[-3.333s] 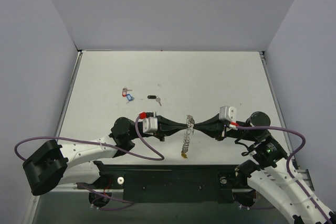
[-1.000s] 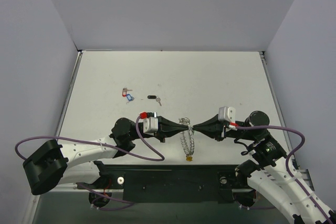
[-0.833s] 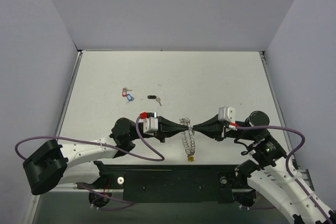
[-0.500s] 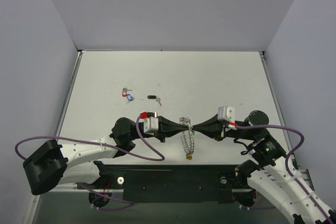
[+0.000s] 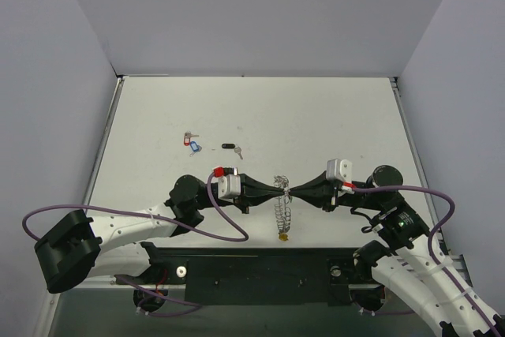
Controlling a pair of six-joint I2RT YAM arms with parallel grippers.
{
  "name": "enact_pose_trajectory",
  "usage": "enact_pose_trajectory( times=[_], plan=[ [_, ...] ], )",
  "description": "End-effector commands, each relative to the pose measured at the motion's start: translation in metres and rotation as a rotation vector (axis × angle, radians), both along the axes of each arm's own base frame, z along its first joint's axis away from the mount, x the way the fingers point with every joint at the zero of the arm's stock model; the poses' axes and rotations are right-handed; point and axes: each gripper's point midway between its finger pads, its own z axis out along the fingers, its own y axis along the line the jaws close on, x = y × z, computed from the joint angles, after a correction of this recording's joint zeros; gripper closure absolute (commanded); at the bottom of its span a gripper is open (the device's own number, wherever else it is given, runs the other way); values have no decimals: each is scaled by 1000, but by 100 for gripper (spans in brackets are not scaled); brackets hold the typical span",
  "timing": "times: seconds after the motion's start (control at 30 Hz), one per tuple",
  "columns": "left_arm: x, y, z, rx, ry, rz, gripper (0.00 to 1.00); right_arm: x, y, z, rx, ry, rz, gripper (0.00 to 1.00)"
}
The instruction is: Put the keys on the keyring
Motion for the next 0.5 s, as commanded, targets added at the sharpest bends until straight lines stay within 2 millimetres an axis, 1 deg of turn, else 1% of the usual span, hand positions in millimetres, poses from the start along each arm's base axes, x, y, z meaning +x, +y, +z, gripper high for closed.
enact_pose_trajectory(
  times=[0.0,0.47],
  plan=[
    [-10,-4,29,-59,-63,-39,100,2,2,26,44,-87,6,100],
    [-9,-7,24,-35,-64,-40,100,1,3,26,43,-82,8,100]
  ],
)
